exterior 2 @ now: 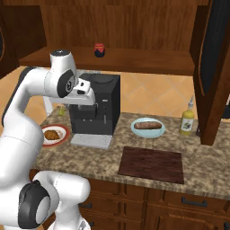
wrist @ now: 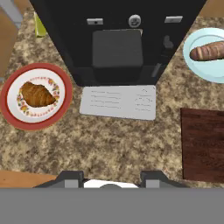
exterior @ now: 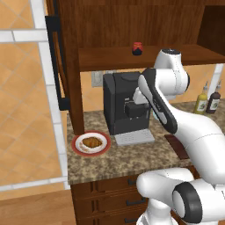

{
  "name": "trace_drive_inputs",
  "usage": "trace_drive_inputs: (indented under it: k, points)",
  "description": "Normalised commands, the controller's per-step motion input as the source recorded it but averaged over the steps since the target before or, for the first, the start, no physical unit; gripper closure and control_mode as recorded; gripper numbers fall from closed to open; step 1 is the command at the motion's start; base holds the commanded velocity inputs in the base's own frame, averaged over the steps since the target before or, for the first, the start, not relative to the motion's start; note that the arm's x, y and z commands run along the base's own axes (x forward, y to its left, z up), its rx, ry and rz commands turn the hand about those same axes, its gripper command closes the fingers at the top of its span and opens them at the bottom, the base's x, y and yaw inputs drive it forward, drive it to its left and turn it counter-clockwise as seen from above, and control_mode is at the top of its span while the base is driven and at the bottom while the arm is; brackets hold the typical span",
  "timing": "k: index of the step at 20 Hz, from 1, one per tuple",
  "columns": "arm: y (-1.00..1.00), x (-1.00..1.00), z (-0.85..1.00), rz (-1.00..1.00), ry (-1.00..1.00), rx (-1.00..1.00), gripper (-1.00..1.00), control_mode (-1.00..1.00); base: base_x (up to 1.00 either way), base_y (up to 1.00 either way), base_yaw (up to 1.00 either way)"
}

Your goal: From the different types of pastries on the counter, select a croissant and place it on the cutting board. Then retrieve a jar of jam from the cabinet and place it alongside the croissant on the cutting board.

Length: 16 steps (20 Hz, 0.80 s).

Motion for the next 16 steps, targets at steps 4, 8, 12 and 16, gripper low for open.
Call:
trace_drive_inputs:
  k: [4, 8, 12, 16]
  points:
    - [0.12, -0.01, 0.00, 0.10, 0.00, 0.00, -1.00, -1.00, 0.00, 0.00, 0.00]
    - [0.36, 0.00, -0.01, 0.16, 0.00, -0.09, -1.00, -1.00, 0.00, 0.00, 0.00]
    - [0.33, 0.00, 0.00, 0.30, 0.00, -0.10, -1.00, -1.00, 0.00, 0.00, 0.00]
    - [0.18, 0.04, -0.08, 0.36, 0.00, -0.07, -1.00, -1.00, 0.00, 0.00, 0.00]
